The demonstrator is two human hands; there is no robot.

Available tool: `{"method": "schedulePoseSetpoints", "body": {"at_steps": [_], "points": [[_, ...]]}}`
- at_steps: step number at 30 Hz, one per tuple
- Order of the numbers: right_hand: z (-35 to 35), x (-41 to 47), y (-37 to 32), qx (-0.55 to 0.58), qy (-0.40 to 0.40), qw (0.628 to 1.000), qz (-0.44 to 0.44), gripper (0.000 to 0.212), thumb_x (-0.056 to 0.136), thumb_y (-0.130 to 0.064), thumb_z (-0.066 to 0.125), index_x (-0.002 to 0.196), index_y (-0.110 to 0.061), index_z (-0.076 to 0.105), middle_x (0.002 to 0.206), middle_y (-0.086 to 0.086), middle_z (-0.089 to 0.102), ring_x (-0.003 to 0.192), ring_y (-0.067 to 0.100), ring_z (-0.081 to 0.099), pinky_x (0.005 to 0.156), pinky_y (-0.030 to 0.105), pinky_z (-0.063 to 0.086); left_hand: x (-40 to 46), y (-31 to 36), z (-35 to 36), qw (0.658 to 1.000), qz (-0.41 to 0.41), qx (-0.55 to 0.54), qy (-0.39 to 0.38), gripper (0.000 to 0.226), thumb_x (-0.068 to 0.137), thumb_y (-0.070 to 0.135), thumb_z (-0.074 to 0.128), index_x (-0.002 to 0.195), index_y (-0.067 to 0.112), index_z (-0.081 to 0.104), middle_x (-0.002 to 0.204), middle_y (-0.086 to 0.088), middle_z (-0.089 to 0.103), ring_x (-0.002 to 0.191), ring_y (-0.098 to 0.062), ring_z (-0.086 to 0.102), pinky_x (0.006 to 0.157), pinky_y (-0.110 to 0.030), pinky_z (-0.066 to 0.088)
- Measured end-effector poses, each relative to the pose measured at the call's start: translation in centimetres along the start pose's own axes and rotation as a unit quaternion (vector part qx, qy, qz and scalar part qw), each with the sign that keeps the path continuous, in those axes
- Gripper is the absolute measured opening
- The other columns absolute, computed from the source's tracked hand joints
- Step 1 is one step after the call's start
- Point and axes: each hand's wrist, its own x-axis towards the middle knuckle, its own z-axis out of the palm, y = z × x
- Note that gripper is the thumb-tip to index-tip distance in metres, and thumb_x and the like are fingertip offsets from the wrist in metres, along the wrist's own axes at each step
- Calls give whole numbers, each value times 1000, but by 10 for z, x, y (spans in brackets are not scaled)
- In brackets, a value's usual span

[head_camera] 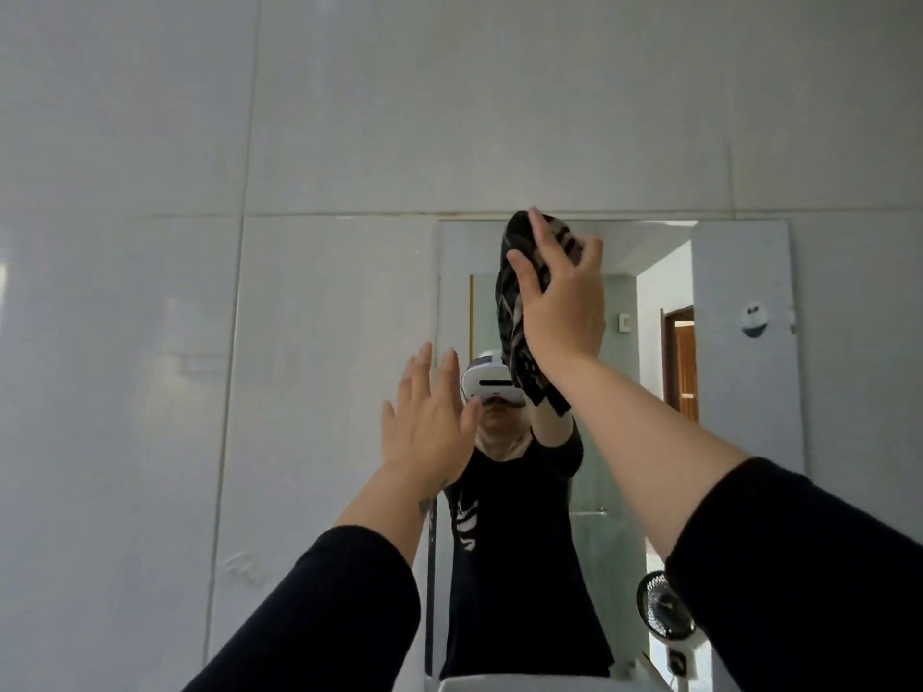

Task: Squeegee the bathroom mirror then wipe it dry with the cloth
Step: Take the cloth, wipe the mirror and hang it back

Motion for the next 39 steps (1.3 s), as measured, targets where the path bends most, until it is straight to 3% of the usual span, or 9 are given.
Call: {"method": "schedulePoseSetpoints", "body": {"at_steps": [4,9,13,18,25,28,30,31,39], "points": [[31,39,-16,-127,-8,989,-76,46,95,-49,45,140,-45,38,135,6,40,104,30,49,78,45,51,20,-2,11,997,9,82,2,77,94,56,28,149,20,-13,157,0,-24,144,-16,-20,118,-48,8],[74,38,-11,-303,-40,927,-217,49,94,-50,44,142,-46,31,143,4,38,118,32,42,92,53,35,22,-3,23,992,17,124,28,86,95,52,34,145,12,-23,153,-4,-33,145,-16,-17,114,-35,17],[82,37,12,-328,-11,898,-294,49,87,-43,61,133,-48,43,134,2,48,107,31,49,84,53,41,21,-5,27,993,21,110,31,86,95,52,34,145,12,-24,151,-3,-37,145,-15,-17,112,-34,22],[61,53,22,-324,20,931,-164,45,92,-45,52,135,-47,38,137,5,43,111,34,45,85,51,38,21,-4,26,996,24,82,22,85,96,48,36,145,13,-23,151,0,-38,146,-15,-14,111,-35,26],[3,59,73,-337,44,937,-78,48,95,-45,44,141,-44,31,141,9,38,117,35,42,92,55,36,21,-5,26,998,23,54,9,88,94,51,38,145,16,-24,149,4,-40,145,-15,-14,112,-39,28],[-24,66,100,-363,59,929,-36,52,97,-48,36,146,-44,20,157,7,20,140,37,23,109,64,12,20,-3,26,999,23,37,8,89,93,48,41,146,16,-23,150,3,-39,145,-16,-15,115,-40,26],[-42,70,121,-396,72,915,-35,54,98,-49,31,149,-42,13,161,3,3,147,36,2,107,67,-8,19,-3,26,999,22,29,8,90,93,47,43,146,16,-22,150,4,-39,145,-15,-15,115,-41,25],[-50,71,131,-406,71,910,-40,55,99,-48,30,149,-40,11,162,2,-1,147,36,-3,106,67,-9,19,-3,26,999,20,27,7,90,93,48,43,146,17,-22,150,5,-39,146,-15,-13,114,-41,26],[-103,77,191,-353,98,928,62,53,98,-40,37,148,-26,25,159,-2,17,141,32,24,108,55,27,22,-2,29,999,16,33,8,93,92,49,44,144,17,-26,137,10,-49,146,-18,-13,117,-40,20]]}}
